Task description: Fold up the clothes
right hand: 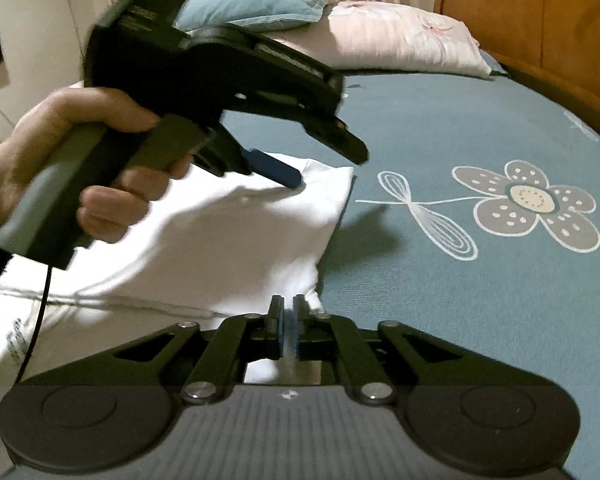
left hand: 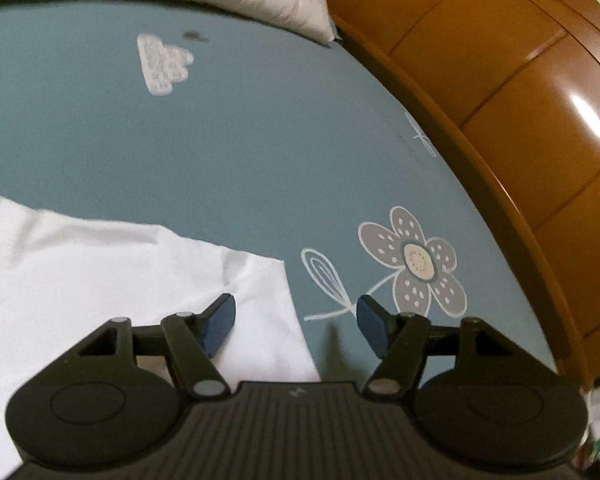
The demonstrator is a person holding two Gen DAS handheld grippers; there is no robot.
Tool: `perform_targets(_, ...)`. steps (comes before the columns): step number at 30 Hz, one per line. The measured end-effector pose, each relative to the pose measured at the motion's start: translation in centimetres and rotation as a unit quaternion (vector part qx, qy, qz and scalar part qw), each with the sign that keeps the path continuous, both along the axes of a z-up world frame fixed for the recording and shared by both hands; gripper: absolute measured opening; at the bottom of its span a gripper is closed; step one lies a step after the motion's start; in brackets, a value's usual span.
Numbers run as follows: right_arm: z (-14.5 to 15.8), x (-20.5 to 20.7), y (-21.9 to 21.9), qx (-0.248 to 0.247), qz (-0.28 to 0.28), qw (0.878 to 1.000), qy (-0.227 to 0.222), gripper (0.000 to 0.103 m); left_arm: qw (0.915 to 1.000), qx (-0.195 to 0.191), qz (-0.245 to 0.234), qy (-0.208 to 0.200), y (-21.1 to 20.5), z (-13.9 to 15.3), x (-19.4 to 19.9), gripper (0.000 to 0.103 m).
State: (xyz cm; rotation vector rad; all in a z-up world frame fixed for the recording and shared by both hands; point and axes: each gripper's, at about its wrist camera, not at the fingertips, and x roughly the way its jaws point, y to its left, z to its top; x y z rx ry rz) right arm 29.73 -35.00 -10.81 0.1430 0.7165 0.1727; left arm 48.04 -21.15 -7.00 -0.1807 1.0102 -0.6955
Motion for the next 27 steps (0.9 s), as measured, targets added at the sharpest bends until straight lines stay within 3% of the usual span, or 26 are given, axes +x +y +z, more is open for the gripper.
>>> perform_targets(3,0.2,-0.1,-0.1,0.021,0.003,1.0,-0.001,0.026,0.9995,0.027,0.002,-0.014,2.3,2.1,-1.5,0.068)
perform_targets(5,0.5,-0.4,-0.1,0.037,0.006,0.999,-0.004,0.028,0.9989,0.04,0.009,-0.023,4.4,3.2,-2.7,0.072)
perform_targets(9,1.2,-0.9,0.2,0.045,0.011,0.999,-0.02,0.043,0.9973,0.059,0.038,-0.025,8.7,3.0,-5.1,0.076)
perform_targets(13,1.5,-1.1,0.4,0.04,0.013,0.999,-0.024,0.044,0.9953,0.055,0.079,0.009,12.1,0.0,-6.2,0.076)
perform_targets(16,1.6,-1.2,0.7,0.037,0.015,0.999,-0.027,0.045,0.991,0.076,0.109,0.015,13.9,-2.0,-6.7,0.076)
perform_targets(19,1.7,-1.2,0.3,0.036,0.002,0.999,-0.027,0.047,0.9887,0.066,0.134,0.008,15.4,-1.5,-7.9,0.076)
perform_targets(22,1.6,-1.2,-0.2,0.041,-0.005,0.999,-0.028,0.048,0.9893,0.056,0.132,-0.029,15.8,-0.4,-10.2,0.076)
perform_targets(27,1.5,-1.2,-0.3,0.038,-0.009,0.999,-0.028,0.049,0.9849,0.114,0.104,-0.079,14.4,-0.7,-13.8,0.076)
